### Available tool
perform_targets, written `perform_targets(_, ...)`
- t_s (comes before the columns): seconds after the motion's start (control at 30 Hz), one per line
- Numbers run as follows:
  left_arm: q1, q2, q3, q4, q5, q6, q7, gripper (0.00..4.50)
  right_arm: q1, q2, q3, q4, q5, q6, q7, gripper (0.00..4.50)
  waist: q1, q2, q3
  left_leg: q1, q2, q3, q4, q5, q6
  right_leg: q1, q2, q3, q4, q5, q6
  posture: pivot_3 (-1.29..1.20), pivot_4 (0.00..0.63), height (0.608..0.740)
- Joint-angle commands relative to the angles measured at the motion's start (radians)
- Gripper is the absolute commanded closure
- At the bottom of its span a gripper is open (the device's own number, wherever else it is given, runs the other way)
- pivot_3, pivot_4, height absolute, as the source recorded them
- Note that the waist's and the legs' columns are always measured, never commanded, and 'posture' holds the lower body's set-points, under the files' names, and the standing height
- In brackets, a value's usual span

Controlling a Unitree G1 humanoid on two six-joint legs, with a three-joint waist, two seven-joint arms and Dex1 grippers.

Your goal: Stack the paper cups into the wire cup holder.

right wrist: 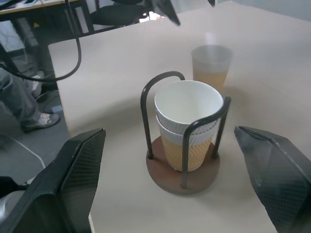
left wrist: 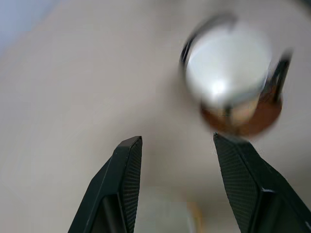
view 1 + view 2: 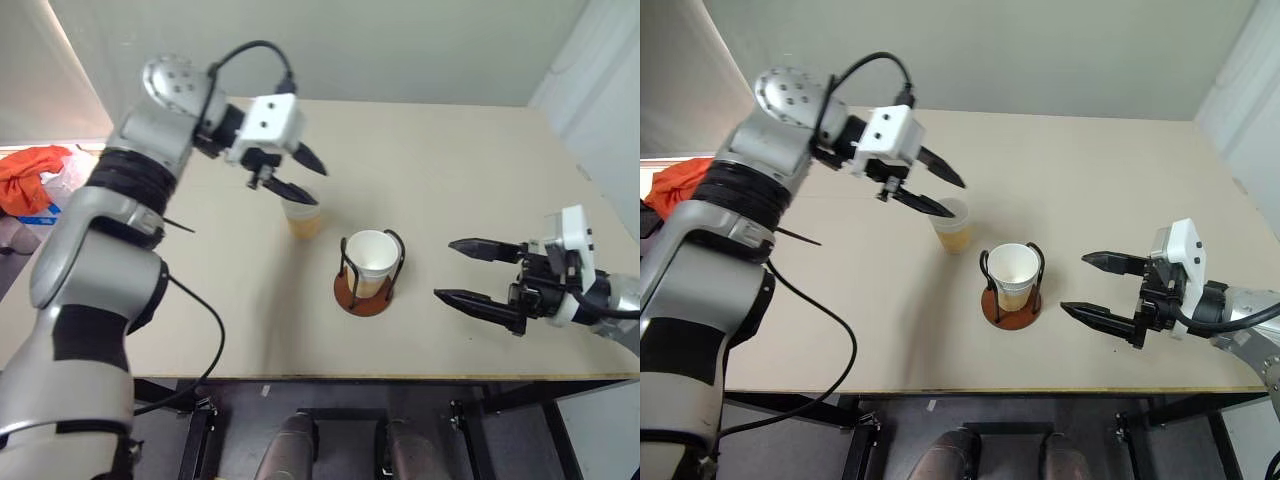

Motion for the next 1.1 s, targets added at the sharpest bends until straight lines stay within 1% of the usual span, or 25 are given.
perform_targets(0.03,-0.011,-0.020,0.081,0.116,0.069,0.015,0.007,1.96,-0.029,-0.013,0.014,0.006,-0.014,-0.029,0.019,0.00,0.008,0.000,0.000,-0.001,-0.001,-0.001,0.000,0.000,0.001,0.000,0.000,0.000,0.000,0.000,0.000,0.00,0.150,0.740)
perform_targets(0.13,-0.008,-0.056,0.126,0.183,0.120,0.023,0.041,1.96,-0.030,-0.018,0.008,0.007,-0.012,-0.029,0.023,0.00,0.017,0.000,0.000,-0.003,-0.002,-0.002,0.002,0.000,0.002,0.000,-0.001,0.000,-0.001,0.000,0.000,0.00,0.150,0.740)
perform_targets(0.2,0.000,-0.077,0.149,0.208,0.149,0.027,0.032,1.96,-0.018,-0.025,-0.006,-0.001,-0.010,-0.025,0.023,0.00,0.020,0.000,0.000,-0.003,-0.003,-0.002,0.003,-0.001,0.003,0.000,-0.001,0.000,-0.001,0.001,-0.001,0.00,0.150,0.740)
perform_targets(0.27,0.009,-0.092,0.161,0.224,0.183,0.023,0.032,1.96,-0.003,-0.031,-0.023,-0.009,-0.005,-0.020,0.018,0.00,0.019,0.000,0.000,-0.004,-0.003,-0.001,0.004,-0.001,0.003,0.000,-0.002,0.000,-0.001,0.001,0.000,0.00,0.150,0.740)
perform_targets(0.43,0.041,-0.125,0.163,0.256,0.292,-0.007,0.102,1.96,0.032,-0.041,-0.058,-0.041,0.017,-0.006,-0.007,0.00,0.016,0.000,0.000,-0.002,-0.001,0.002,0.003,-0.002,0.002,0.000,-0.001,0.000,0.000,0.001,0.001,0.00,0.150,0.740)
perform_targets(0.5,0.052,-0.136,0.154,0.267,0.340,-0.020,0.147,1.96,0.047,-0.044,-0.073,-0.057,0.022,0.002,-0.021,0.00,0.016,-0.001,0.000,-0.001,-0.001,0.003,0.004,-0.001,0.002,0.000,-0.001,0.000,0.000,0.001,0.001,0.00,0.150,0.740)
perform_targets(0.57,0.062,-0.146,0.138,0.276,0.398,-0.047,0.227,1.96,0.060,-0.048,-0.096,-0.074,0.037,0.014,-0.031,0.00,0.016,-0.001,0.000,-0.001,-0.001,0.003,0.004,-0.001,0.002,0.000,-0.001,0.000,0.000,0.001,0.001,0.00,0.150,0.740)
perform_targets(0.67,0.071,-0.175,0.158,0.290,0.432,-0.042,0.291,1.96,0.081,-0.058,-0.130,-0.094,0.056,0.032,-0.048,0.00,0.018,-0.001,0.000,-0.001,-0.001,0.004,0.005,-0.001,0.003,0.000,-0.001,0.001,0.000,0.000,0.002,0.00,0.150,0.740)
perform_targets(0.77,0.077,-0.191,0.172,0.297,0.457,-0.045,0.316,1.96,0.101,-0.064,-0.155,-0.113,0.069,0.045,-0.064,0.00,0.018,-0.001,0.000,-0.002,-0.002,0.004,0.006,-0.001,0.003,0.000,-0.001,0.001,0.000,0.000,0.002,0.00,0.150,0.740)
perform_targets(0.8,0.077,-0.196,0.179,0.299,0.459,-0.044,0.320,2.12,0.105,-0.066,-0.162,-0.118,0.076,0.049,-0.068,0.00,0.018,-0.001,0.000,-0.001,-0.002,0.005,0.006,-0.001,0.003,0.000,-0.001,0.001,0.000,0.000,0.002,0.00,0.150,0.740)
perform_targets(0.87,0.076,-0.202,0.191,0.299,0.464,-0.046,0.306,2.59,0.114,-0.070,-0.174,-0.125,0.086,0.054,-0.075,0.00,0.018,-0.001,0.000,-0.001,-0.002,0.005,0.006,-0.001,0.003,0.000,-0.001,0.001,0.000,0.000,0.002,0.00,0.150,0.740)
perform_targets(1.03,0.071,-0.205,0.219,0.298,0.469,-0.048,0.245,4.44,0.114,-0.073,-0.172,-0.126,0.089,0.054,-0.094,0.00,0.017,-0.001,0.000,-0.001,-0.002,0.007,0.006,-0.001,0.003,0.000,0.000,0.002,0.000,0.000,0.003,0.00,0.150,0.740)
perform_targets(1.1,0.064,-0.200,0.237,0.295,0.458,-0.043,0.199,4.48,0.108,-0.072,-0.163,-0.123,0.087,0.052,-0.098,0.00,0.017,-0.001,0.000,-0.001,-0.002,0.007,0.006,0.000,0.004,0.000,0.000,0.002,0.000,0.000,0.003,0.00,0.150,0.740)
